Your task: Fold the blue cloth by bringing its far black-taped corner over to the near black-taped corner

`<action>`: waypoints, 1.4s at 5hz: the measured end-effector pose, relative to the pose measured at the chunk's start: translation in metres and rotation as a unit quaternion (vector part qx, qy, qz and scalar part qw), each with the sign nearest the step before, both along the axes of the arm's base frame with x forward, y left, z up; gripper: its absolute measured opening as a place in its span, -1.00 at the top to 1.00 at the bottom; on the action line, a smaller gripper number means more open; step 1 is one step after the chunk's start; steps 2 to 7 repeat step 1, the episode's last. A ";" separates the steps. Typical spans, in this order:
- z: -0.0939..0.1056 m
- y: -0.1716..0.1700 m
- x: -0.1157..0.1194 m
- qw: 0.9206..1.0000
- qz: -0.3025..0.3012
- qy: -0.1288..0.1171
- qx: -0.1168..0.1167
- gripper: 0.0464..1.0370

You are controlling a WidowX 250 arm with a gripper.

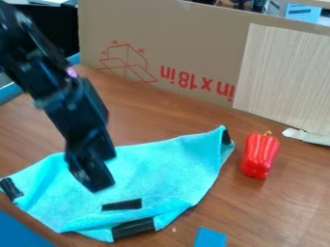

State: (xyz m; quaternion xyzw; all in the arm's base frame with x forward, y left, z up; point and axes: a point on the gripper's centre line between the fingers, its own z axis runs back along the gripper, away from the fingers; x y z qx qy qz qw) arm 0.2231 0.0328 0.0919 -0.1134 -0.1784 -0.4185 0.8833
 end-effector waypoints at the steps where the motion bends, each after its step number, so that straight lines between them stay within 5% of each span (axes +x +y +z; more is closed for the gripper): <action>1: 0.033 0.047 0.012 0.999 0.045 0.002 0.030 -0.93; 7: 0.033 0.047 0.012 0.999 0.045 0.002 0.030 -0.93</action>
